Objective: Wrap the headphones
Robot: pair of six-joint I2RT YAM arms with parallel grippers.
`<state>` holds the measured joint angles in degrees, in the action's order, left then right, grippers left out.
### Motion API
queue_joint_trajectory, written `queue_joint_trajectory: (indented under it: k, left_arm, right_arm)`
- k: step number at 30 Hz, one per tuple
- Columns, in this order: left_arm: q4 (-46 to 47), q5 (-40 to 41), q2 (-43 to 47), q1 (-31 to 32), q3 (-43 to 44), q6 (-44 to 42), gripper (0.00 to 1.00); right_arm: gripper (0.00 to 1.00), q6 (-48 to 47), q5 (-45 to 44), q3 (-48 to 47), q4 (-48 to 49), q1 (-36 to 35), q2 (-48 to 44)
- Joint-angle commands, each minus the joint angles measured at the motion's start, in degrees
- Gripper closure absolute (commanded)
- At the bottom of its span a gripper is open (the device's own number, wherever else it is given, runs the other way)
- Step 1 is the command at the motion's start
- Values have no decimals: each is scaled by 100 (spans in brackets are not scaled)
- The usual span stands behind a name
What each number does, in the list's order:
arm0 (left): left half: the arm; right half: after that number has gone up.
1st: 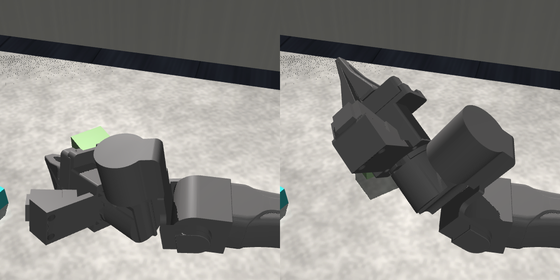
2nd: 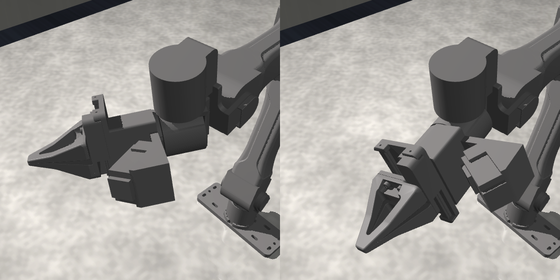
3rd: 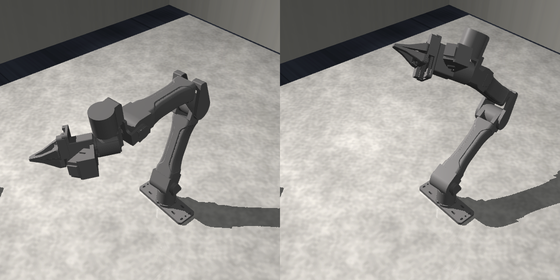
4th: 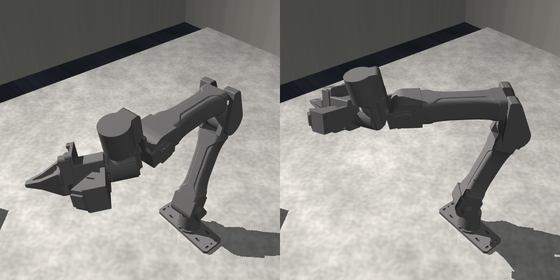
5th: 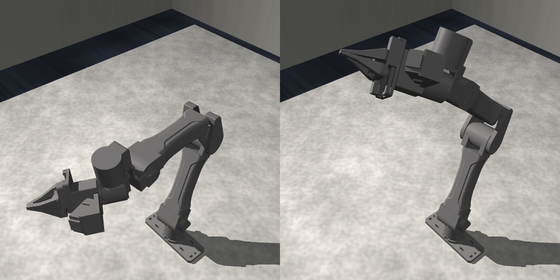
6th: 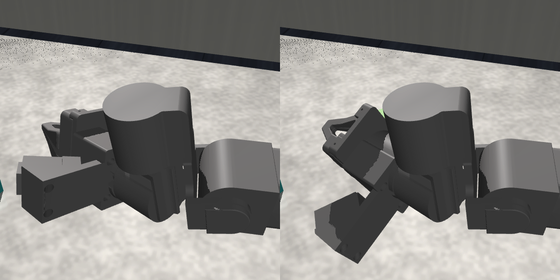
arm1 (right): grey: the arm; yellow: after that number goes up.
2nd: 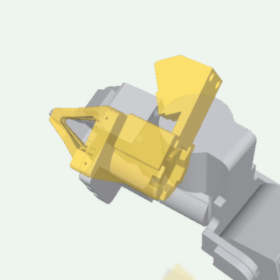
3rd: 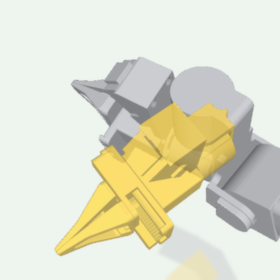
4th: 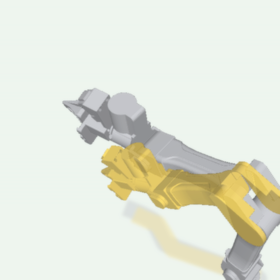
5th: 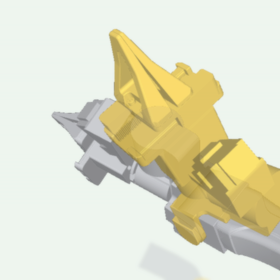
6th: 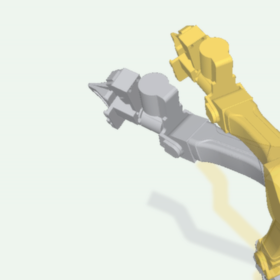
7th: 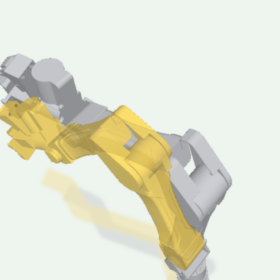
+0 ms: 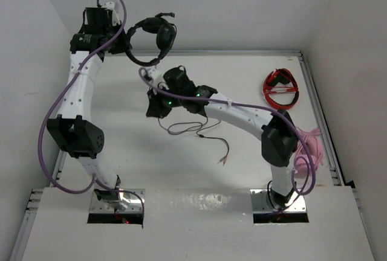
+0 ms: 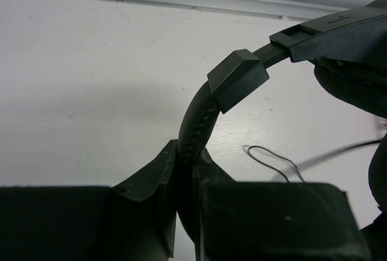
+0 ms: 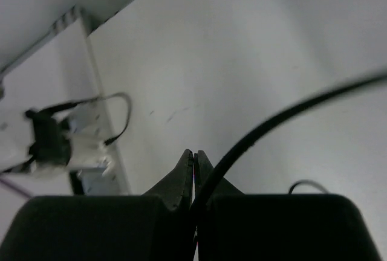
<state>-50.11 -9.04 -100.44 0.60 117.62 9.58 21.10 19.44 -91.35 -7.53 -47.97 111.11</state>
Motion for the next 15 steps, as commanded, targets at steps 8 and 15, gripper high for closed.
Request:
queue_joint_trajectory:
  k: [8, 15]
  left_arm:
    - [2003, 2536, 270, 992, -1697, -2369, 100]
    - [2225, 2275, 473, 1671, -2656, -3322, 100]
  right_arm:
    - [100, -1204, -230, -2516, -3655, -319, -442]
    - [100, -1293, -898, -3627, -4432, 111, -484]
